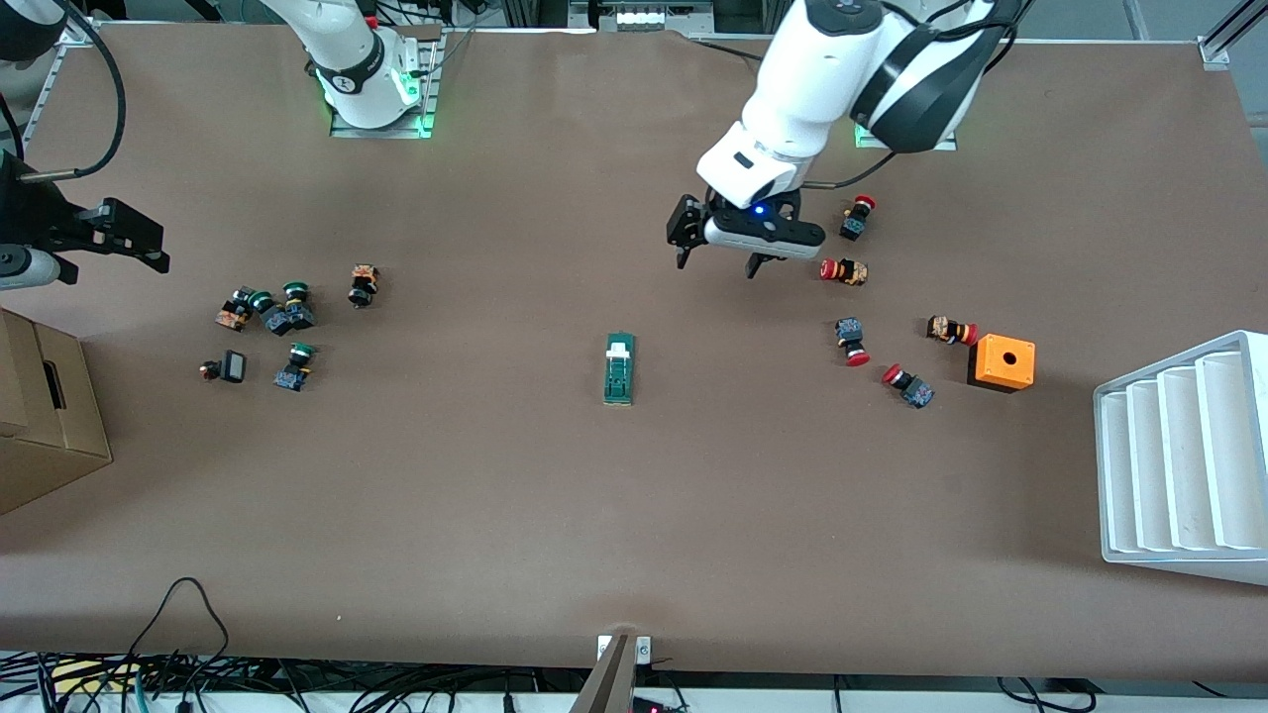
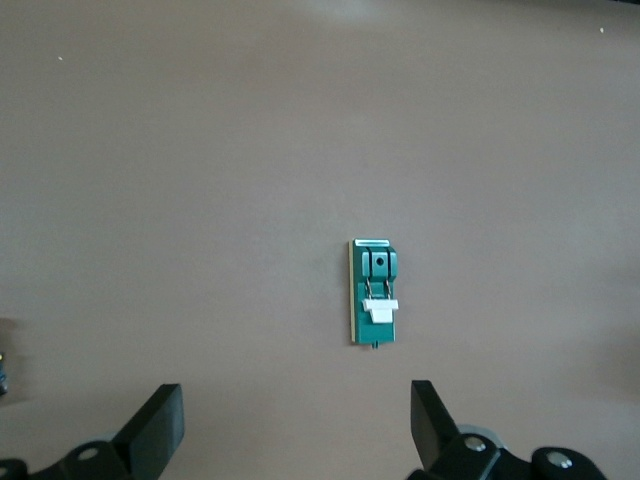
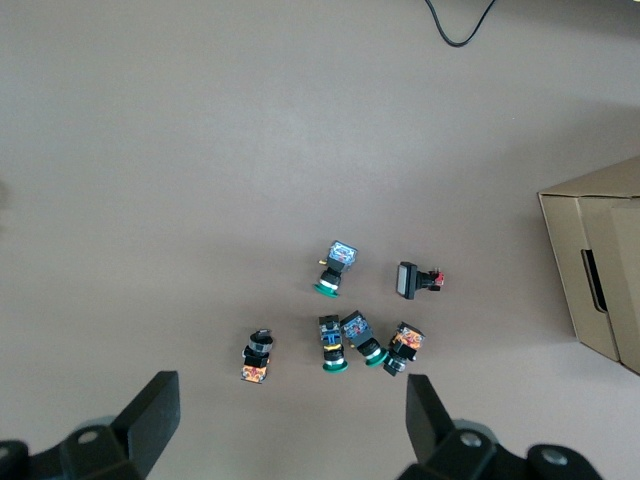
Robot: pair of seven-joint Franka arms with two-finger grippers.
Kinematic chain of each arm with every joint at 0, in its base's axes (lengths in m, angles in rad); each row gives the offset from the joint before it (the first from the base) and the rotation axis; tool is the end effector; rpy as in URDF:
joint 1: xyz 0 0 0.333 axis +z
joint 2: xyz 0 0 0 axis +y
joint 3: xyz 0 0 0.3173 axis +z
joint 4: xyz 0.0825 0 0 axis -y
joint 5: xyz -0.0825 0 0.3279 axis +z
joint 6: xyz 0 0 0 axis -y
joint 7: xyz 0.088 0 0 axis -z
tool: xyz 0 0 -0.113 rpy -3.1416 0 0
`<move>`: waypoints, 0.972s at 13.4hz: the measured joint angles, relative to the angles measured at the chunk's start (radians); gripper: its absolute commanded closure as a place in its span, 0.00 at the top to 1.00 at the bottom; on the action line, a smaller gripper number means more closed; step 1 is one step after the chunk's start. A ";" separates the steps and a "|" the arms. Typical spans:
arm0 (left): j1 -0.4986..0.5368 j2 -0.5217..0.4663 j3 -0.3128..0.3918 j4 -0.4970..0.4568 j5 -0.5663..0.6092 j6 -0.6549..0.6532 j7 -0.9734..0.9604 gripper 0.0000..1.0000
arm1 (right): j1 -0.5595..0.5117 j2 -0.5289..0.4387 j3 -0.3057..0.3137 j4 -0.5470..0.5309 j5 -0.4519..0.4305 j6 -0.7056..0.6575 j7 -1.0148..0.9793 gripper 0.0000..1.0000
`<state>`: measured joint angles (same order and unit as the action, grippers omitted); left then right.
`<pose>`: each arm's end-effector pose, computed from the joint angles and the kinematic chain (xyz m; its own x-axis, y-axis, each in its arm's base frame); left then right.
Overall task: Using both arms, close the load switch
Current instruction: 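Move the left gripper over the green load switch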
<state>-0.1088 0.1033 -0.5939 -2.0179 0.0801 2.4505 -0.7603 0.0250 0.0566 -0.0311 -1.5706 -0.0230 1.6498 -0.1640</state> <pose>0.4296 -0.3513 0.4700 0.9659 0.0466 0.2548 -0.0128 -0.9739 0.2267 0.5229 -0.0051 0.5981 0.9871 0.1591 0.0183 0.1585 -0.9870 0.0281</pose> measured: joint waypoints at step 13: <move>-0.053 0.270 -0.059 -0.010 0.823 0.194 -0.777 1.00 | -0.001 0.000 0.000 0.000 0.000 0.000 0.000 1.00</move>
<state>-0.1619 0.3734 -0.6533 -2.0279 0.9027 2.6444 -1.5370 0.0243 0.0567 -0.0311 -1.5705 -0.0230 1.6498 -0.1640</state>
